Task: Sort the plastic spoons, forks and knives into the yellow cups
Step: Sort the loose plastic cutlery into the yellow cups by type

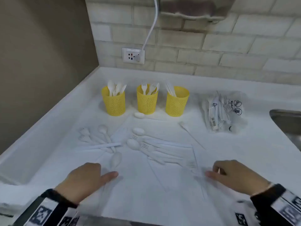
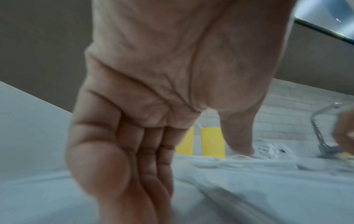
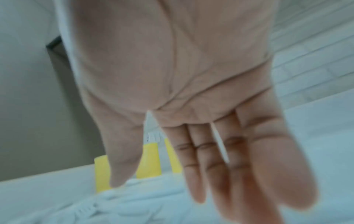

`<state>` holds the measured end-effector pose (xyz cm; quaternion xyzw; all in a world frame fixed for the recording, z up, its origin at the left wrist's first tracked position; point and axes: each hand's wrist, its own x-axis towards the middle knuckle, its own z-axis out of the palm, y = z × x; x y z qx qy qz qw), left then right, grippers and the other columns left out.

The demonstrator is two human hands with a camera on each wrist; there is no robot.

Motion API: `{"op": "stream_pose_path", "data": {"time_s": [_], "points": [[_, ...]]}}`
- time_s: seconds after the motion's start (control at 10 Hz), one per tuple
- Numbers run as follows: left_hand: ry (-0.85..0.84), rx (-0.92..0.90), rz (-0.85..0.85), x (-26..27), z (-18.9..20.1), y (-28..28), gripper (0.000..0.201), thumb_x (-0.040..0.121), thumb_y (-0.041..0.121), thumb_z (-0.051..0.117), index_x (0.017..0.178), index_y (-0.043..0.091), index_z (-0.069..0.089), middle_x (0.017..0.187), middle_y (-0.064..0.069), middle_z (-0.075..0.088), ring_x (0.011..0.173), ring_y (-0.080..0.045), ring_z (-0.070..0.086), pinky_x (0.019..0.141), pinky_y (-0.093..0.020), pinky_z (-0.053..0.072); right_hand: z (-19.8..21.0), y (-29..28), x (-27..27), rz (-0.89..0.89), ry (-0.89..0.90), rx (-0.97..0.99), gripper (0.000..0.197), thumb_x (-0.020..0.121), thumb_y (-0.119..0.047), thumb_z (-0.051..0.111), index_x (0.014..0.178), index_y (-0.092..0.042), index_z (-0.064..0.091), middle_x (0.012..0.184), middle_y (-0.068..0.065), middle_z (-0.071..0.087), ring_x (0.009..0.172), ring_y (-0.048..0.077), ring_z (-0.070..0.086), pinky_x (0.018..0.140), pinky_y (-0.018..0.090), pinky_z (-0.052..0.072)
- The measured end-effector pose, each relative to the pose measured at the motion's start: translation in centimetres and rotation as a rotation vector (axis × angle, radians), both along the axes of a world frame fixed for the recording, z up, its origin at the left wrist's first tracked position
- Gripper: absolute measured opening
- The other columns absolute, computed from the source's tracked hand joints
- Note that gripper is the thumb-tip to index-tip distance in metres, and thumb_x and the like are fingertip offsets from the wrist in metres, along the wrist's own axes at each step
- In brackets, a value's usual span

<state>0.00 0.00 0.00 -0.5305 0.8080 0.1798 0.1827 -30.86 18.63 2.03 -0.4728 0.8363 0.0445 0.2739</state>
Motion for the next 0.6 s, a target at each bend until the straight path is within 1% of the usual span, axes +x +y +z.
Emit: {"op": "stream_pose_path", "data": {"time_s": [0.1, 0.2, 0.3, 0.4, 0.5, 0.6], "points": [[-0.008, 0.030, -0.074, -2.3, -0.6, -0.6, 0.041, 0.089, 0.045, 0.049, 0.061, 0.019, 0.036, 0.064, 0.007, 0.044, 0.061, -0.009, 0.044, 0.052, -0.020, 0.030, -1.4, -2.9, -0.6, 0.069, 0.143, 0.145, 0.051, 0.077, -0.052, 0.063, 0.108, -0.016, 0.045, 0.103, 0.001, 0.046, 0.091, 0.018, 0.047, 0.067, 0.025, 0.034], [0.029, 0.092, -0.082, -4.8, -0.8, -0.9, 0.032, 0.088, 0.020, 0.048, 0.060, 0.017, 0.035, 0.060, 0.003, 0.044, 0.052, -0.008, 0.041, 0.051, -0.021, 0.032, -1.9, -5.2, -0.5, 0.171, 0.153, 0.218, 0.039, 0.078, -0.033, 0.069, 0.101, -0.015, 0.044, 0.098, 0.000, 0.035, 0.089, 0.016, 0.037, 0.061, 0.022, 0.032], [0.042, 0.139, -0.063, -7.0, -0.6, -0.9, 0.032, 0.091, 0.015, 0.044, 0.060, 0.012, 0.037, 0.059, -0.001, 0.042, 0.050, -0.010, 0.038, 0.044, -0.019, 0.029, -2.0, -6.5, -1.0, 0.177, 0.164, 0.215, 0.034, 0.079, -0.026, 0.068, 0.067, -0.024, 0.037, 0.090, -0.001, 0.044, 0.086, 0.017, 0.043, 0.058, 0.019, 0.033], [0.060, 0.181, -0.061, -9.5, -0.3, -1.2, 0.031, 0.095, 0.012, 0.037, 0.065, 0.007, 0.046, 0.065, -0.006, 0.048, 0.051, -0.010, 0.037, 0.041, -0.014, 0.026, -2.3, -7.5, -1.2, 0.200, 0.165, 0.168, 0.038, 0.088, -0.030, 0.056, 0.061, -0.022, 0.031, 0.075, -0.004, 0.042, 0.083, 0.019, 0.043, 0.057, 0.020, 0.031], [0.087, 0.146, -0.065, -11.0, 0.2, -1.9, 0.032, 0.098, 0.014, 0.036, 0.111, -0.004, 0.059, 0.114, -0.019, 0.062, 0.072, -0.018, 0.047, 0.048, -0.013, 0.027, -1.6, -8.7, -1.6, 0.021, 0.030, 0.008, 0.028, 0.093, -0.021, 0.043, 0.067, -0.015, 0.035, 0.069, 0.003, 0.050, 0.064, 0.023, 0.049, 0.050, 0.022, 0.033], [0.178, 0.143, -0.024, -12.6, -0.5, -3.2, 0.035, 0.098, 0.011, 0.036, 0.122, -0.007, 0.053, 0.129, -0.021, 0.056, 0.089, -0.020, 0.049, 0.050, -0.015, 0.029, -0.5, -10.3, -2.8, -0.084, 0.109, -0.114, 0.015, 0.097, -0.013, 0.033, 0.093, -0.008, 0.046, 0.096, 0.019, 0.057, 0.073, 0.028, 0.059, 0.058, 0.028, 0.044]]}}
